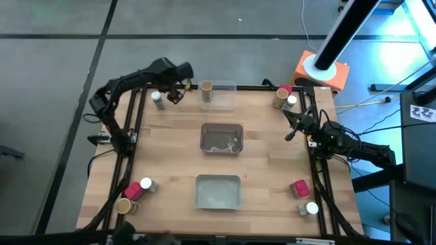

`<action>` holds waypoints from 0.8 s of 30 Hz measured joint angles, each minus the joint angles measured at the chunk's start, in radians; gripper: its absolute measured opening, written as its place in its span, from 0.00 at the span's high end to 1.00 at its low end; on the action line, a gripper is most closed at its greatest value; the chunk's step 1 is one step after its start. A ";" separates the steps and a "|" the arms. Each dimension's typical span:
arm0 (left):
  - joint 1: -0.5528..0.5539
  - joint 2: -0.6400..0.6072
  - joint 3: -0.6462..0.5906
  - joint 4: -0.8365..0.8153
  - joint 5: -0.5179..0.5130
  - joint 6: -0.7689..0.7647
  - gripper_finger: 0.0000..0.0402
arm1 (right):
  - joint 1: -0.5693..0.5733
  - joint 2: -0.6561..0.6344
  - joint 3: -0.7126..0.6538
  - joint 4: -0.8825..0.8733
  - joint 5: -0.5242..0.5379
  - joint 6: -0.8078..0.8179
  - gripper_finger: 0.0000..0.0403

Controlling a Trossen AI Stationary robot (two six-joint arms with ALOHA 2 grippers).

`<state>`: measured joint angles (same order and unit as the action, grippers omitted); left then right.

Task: Sort spices by type
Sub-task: Put the top left white seasoning bottle into the black bin

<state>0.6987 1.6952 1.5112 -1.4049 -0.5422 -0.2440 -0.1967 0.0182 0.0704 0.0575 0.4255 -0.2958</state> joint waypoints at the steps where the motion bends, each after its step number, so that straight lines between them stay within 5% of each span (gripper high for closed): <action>1: 0.018 -0.009 0.000 0.012 0.015 0.028 0.16 | 0.000 0.000 0.000 0.000 0.000 0.000 0.98; 9: 0.141 -0.060 -0.109 0.189 0.233 0.214 0.16 | 0.000 0.000 0.000 -0.001 0.000 0.000 0.98; 24: 0.191 -0.061 -0.202 0.171 0.245 0.226 0.16 | 0.000 0.000 0.000 0.001 0.000 -0.004 0.98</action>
<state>0.8894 1.6344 1.3095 -1.2336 -0.2975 -0.0177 -0.1970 0.0184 0.0704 0.0586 0.4256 -0.3000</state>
